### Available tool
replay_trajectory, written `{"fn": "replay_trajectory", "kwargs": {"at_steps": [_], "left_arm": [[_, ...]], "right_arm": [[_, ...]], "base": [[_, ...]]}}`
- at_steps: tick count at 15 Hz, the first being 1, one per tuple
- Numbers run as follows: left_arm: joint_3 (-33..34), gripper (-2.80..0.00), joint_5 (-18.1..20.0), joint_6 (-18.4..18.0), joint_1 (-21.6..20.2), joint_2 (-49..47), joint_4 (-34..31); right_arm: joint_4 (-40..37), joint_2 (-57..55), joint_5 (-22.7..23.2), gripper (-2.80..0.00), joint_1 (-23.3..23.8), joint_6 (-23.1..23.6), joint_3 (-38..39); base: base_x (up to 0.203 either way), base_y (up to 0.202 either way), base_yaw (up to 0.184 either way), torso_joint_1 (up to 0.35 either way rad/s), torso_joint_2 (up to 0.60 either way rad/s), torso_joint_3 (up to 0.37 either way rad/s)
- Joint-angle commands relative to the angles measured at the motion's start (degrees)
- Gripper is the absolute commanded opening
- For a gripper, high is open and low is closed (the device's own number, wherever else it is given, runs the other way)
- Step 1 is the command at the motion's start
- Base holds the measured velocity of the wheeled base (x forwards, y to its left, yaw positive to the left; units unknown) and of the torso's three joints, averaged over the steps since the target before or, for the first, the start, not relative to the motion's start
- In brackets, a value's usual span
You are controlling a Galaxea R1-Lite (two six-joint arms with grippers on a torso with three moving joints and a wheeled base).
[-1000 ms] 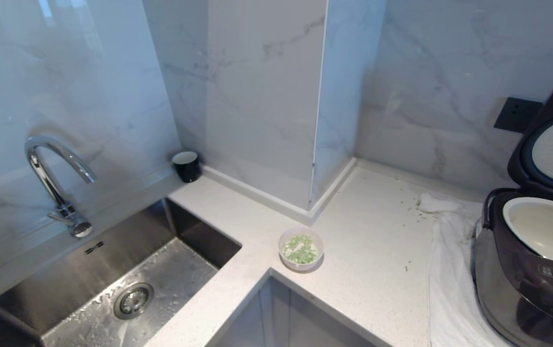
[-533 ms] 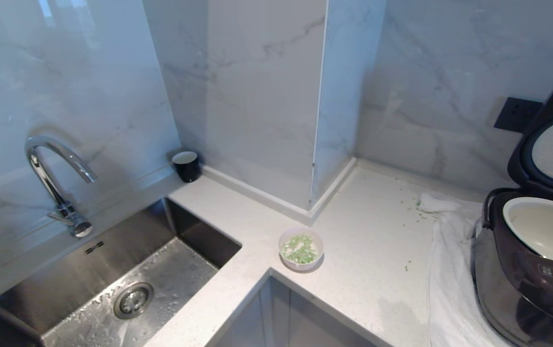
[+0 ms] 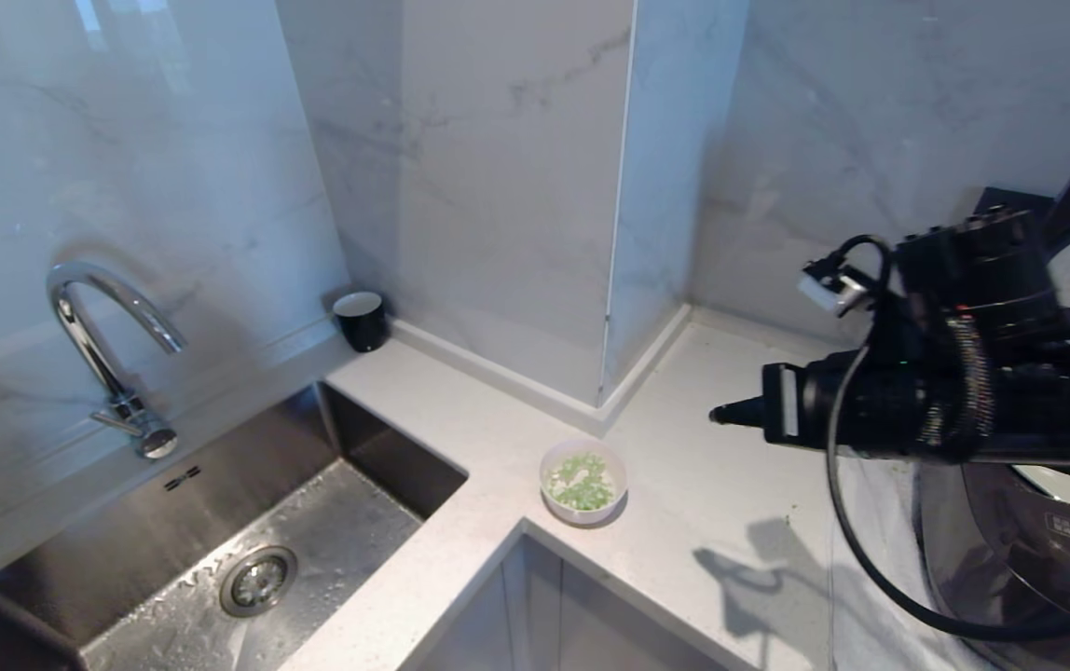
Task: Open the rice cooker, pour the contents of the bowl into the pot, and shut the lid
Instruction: Pick up the bowl on the table
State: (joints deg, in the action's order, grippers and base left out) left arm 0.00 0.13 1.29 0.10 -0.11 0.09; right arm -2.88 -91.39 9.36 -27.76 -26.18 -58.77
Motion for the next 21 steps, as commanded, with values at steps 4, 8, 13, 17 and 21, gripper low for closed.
{"fn": "replay_trajectory", "kwargs": {"at_steps": [4, 8, 13, 17, 21], "left_arm": [[0.1, -2.8, 0.0, 0.0, -0.1, -0.1, 0.1], [0.1, -2.8, 0.0, 0.0, 0.0, -0.1, 0.1], [0.1, -2.8, 0.0, 0.0, 0.0, -0.1, 0.0], [0.1, -2.8, 0.0, 0.0, -0.1, -0.1, 0.0], [0.1, -2.8, 0.0, 0.0, 0.0, -0.1, 0.1]], "right_arm": [[-9.8, -21.6, -1.0, -2.8, -1.9, -2.1, -13.2], [-13.4, -29.5, -3.4, -2.8, 0.7, -1.4, -17.9], [-13.3, -34.6, -7.6, -2.8, 1.1, 0.4, -21.0], [-12.9, -36.7, -7.4, 0.0, 1.2, 0.3, -25.3], [-12.8, -38.4, -7.5, 0.0, 1.0, 0.4, -27.1]], "base": [[0.0, 0.0, 0.0, 0.0, 0.0, 0.0], [0.0, 0.0, 0.0, 0.0, 0.0, 0.0], [0.0, 0.0, 0.0, 0.0, 0.0, 0.0], [0.0, 0.0, 0.0, 0.0, 0.0, 0.0], [0.0, 0.0, 0.0, 0.0, 0.0, 0.0]]}}
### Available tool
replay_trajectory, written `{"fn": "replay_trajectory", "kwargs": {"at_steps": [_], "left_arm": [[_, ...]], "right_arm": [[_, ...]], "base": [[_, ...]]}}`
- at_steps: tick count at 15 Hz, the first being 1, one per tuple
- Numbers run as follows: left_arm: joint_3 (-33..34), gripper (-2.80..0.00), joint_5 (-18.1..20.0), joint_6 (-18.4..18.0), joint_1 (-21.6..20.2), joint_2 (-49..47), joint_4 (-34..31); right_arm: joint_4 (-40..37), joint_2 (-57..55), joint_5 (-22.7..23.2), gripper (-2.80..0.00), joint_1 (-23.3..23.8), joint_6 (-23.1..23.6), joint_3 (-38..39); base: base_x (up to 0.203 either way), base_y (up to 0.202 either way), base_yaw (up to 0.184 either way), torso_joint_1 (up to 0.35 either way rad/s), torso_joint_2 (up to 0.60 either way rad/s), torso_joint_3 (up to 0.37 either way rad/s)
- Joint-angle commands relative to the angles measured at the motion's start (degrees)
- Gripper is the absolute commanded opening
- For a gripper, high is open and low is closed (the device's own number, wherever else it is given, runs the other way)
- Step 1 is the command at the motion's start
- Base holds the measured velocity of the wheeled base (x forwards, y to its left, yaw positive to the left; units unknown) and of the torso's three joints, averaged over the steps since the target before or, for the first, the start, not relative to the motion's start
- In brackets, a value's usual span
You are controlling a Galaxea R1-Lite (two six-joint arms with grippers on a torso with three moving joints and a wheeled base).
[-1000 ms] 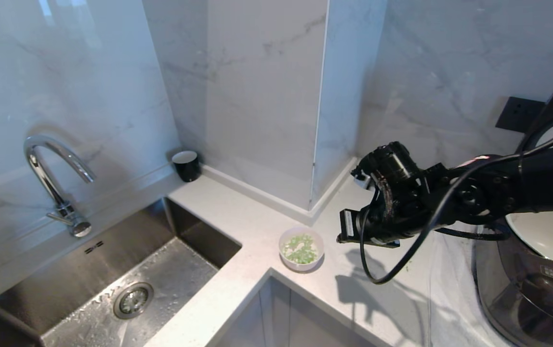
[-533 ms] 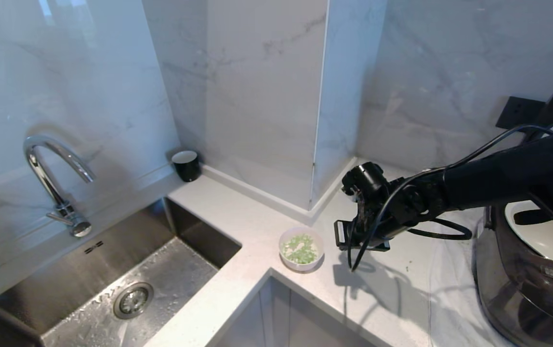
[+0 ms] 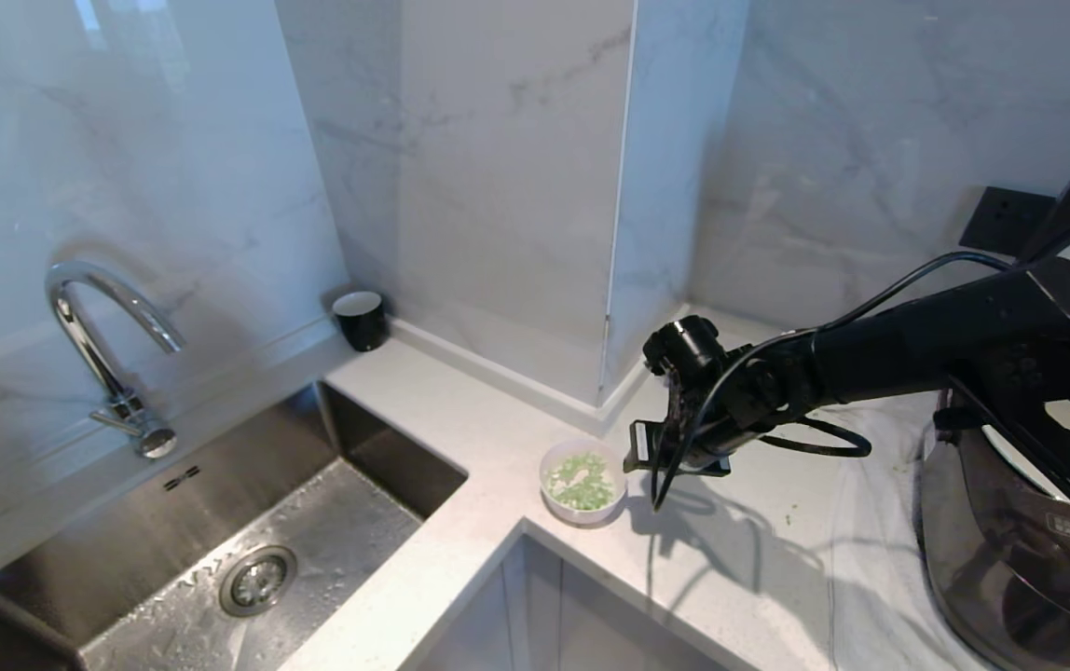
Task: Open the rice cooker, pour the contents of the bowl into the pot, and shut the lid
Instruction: Pick up the bowl on the table
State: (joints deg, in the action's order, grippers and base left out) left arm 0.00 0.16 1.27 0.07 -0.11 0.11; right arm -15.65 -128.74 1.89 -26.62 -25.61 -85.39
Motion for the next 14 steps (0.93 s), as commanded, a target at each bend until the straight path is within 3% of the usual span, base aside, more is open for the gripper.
{"fn": "replay_trajectory", "kwargs": {"at_steps": [1, 3, 13, 14], "left_arm": [[0.1, -2.8, 0.0, 0.0, -0.1, -0.1, 0.0], [0.1, -2.8, 0.0, 0.0, 0.0, -0.1, 0.1], [0.1, -2.8, 0.0, 0.0, -0.1, -0.1, 0.0], [0.1, -2.8, -0.1, 0.0, -0.1, -0.1, 0.0]], "right_arm": [[0.8, -1.9, 0.0, 0.0, -0.1, -0.2, -0.6], [4.1, -4.1, -0.1, 0.0, -0.4, -0.2, -0.8], [3.5, -9.7, -1.3, 0.0, -1.6, 0.9, -5.6], [3.0, -10.1, -2.4, -2.8, -1.7, 1.6, -5.9]], "base": [[0.0, 0.0, 0.0, 0.0, 0.0, 0.0], [0.0, 0.0, 0.0, 0.0, 0.0, 0.0], [0.0, 0.0, 0.0, 0.0, 0.0, 0.0], [0.0, 0.0, 0.0, 0.0, 0.0, 0.0]]}}
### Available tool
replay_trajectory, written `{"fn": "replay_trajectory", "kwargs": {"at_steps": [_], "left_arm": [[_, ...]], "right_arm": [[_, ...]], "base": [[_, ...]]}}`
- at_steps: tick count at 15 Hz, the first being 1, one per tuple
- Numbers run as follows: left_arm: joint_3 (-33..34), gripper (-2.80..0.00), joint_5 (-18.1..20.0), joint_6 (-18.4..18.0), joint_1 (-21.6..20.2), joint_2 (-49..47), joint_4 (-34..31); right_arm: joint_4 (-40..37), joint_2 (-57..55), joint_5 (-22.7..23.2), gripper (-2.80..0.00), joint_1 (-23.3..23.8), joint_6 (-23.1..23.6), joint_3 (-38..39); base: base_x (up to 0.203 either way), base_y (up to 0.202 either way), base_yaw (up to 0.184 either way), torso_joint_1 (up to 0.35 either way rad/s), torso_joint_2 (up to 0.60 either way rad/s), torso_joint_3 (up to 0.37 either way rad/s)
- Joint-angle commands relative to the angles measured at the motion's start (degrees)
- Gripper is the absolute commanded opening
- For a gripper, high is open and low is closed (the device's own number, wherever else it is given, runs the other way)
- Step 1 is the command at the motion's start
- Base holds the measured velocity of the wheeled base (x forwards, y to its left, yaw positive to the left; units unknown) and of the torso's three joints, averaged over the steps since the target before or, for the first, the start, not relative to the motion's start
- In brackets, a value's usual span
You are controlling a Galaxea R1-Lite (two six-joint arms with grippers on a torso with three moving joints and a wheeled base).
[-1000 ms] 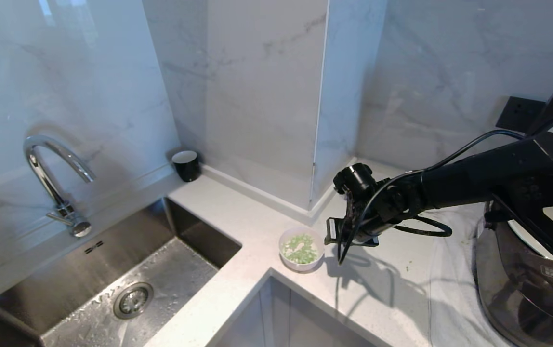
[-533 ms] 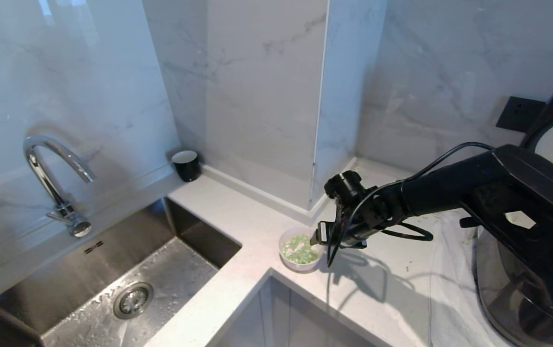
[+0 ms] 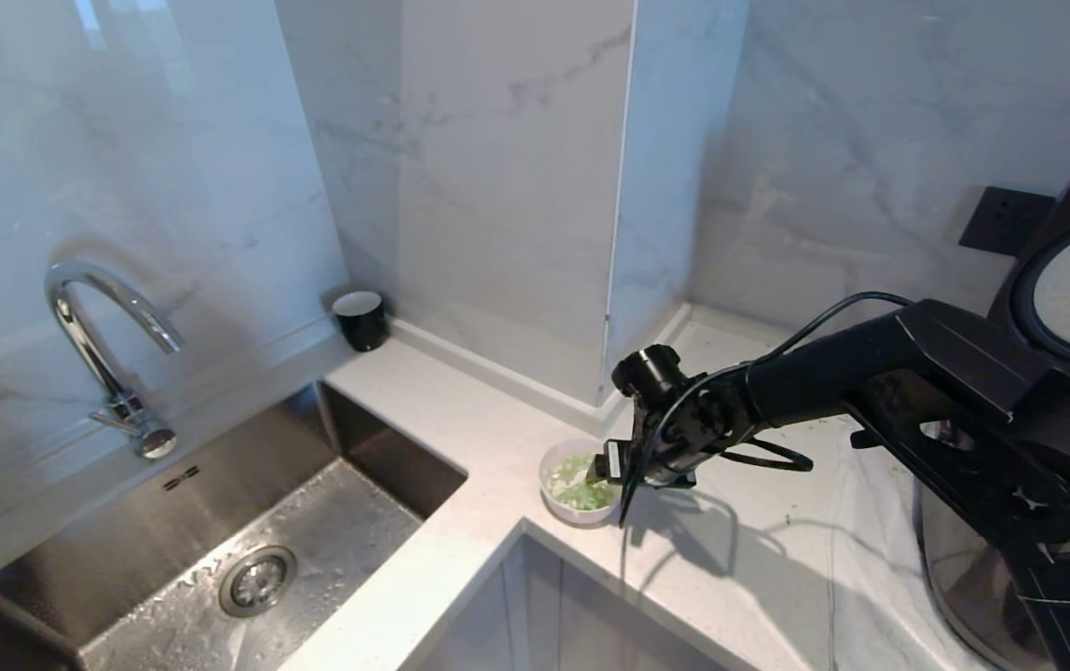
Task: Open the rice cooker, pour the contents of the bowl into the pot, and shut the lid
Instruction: Pick up the bowl on the table
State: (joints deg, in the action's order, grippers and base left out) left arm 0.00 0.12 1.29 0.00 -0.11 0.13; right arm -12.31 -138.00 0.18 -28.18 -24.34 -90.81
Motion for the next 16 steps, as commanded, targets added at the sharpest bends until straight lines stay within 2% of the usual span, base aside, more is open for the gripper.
{"fn": "replay_trajectory", "kwargs": {"at_steps": [1, 10, 16], "left_arm": [[0.1, -2.8, 0.0, 0.0, 0.0, -0.1, 0.0], [0.1, -2.8, 0.0, 0.2, 0.0, -0.1, 0.0], [0.1, -2.8, 0.0, 0.2, 0.0, -0.1, 0.0]], "right_arm": [[-0.5, -1.0, -0.9, -2.8, -0.5, 0.4, -0.6], [-0.9, -1.1, -1.9, -2.8, -0.6, 0.1, -1.3], [-3.8, 1.0, -1.9, -2.8, 0.0, -1.1, -0.3]], "base": [[0.0, 0.0, 0.0, 0.0, 0.0, 0.0], [0.0, 0.0, 0.0, 0.0, 0.0, 0.0], [0.0, 0.0, 0.0, 0.0, 0.0, 0.0]]}}
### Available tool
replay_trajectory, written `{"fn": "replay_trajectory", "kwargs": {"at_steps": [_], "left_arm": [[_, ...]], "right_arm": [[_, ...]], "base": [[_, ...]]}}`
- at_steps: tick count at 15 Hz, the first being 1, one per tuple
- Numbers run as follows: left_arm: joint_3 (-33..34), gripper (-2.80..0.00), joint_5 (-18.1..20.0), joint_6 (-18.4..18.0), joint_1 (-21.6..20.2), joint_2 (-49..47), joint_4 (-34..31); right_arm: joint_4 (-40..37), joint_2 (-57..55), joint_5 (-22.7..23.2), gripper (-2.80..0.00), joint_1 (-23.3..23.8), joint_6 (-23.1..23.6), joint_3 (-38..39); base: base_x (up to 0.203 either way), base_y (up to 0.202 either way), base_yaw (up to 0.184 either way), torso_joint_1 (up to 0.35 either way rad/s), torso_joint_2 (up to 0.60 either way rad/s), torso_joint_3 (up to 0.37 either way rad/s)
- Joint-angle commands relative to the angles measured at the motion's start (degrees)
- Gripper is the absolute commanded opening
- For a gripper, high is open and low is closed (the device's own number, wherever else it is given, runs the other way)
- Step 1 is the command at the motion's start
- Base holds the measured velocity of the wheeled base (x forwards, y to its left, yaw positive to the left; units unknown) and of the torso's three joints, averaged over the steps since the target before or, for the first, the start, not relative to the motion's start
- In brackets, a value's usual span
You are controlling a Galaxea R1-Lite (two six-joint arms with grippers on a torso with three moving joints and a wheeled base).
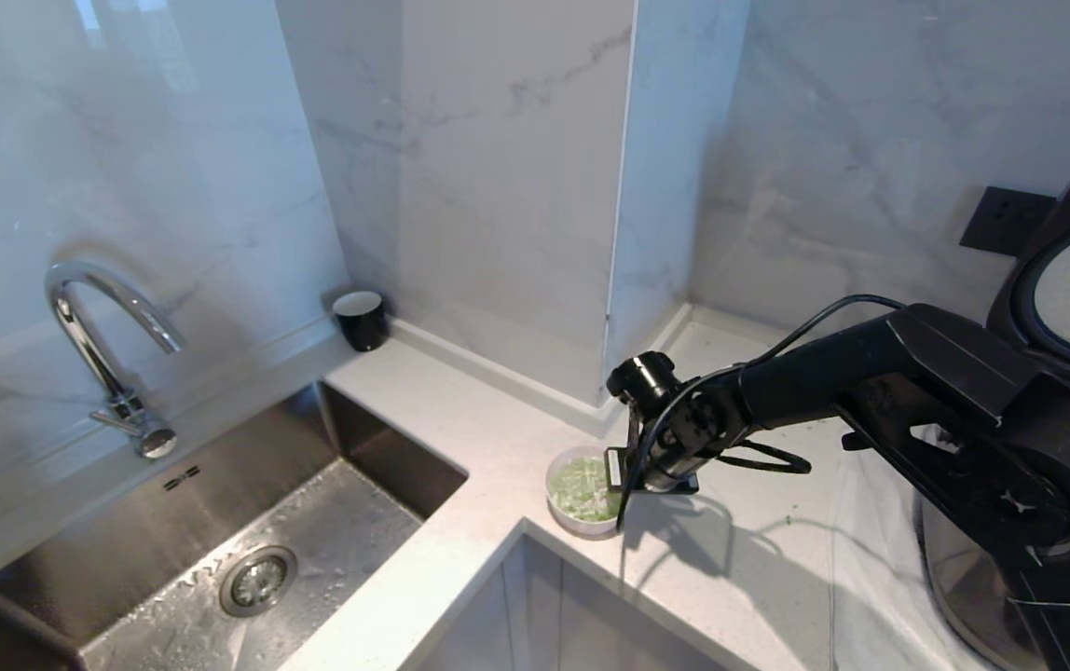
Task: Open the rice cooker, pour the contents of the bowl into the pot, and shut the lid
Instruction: Pick up the bowl on the table
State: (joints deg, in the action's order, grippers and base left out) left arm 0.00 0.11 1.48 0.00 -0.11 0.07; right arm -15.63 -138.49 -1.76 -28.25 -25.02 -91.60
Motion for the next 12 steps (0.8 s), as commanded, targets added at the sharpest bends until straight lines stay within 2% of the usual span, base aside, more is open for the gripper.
{"fn": "replay_trajectory", "kwargs": {"at_steps": [1, 8, 12], "left_arm": [[0.1, -2.8, 0.0, 0.0, 0.0, -0.1, 0.0], [0.1, -2.8, 0.0, -0.1, 0.0, -0.1, 0.0], [0.1, -2.8, 0.0, 0.0, 0.0, -0.1, 0.0]], "right_arm": [[-0.8, 2.6, 0.1, -2.8, 0.0, -0.9, 1.5], [-0.4, 8.6, 0.8, -2.8, 1.9, -1.9, 11.9], [4.1, 7.8, 0.7, -2.8, 3.4, -1.8, 15.7]], "base": [[0.0, 0.0, 0.0, 0.0, 0.0, 0.0], [0.0, 0.0, 0.0, 0.0, 0.0, 0.0], [0.0, 0.0, 0.0, 0.0, 0.0, 0.0]]}}
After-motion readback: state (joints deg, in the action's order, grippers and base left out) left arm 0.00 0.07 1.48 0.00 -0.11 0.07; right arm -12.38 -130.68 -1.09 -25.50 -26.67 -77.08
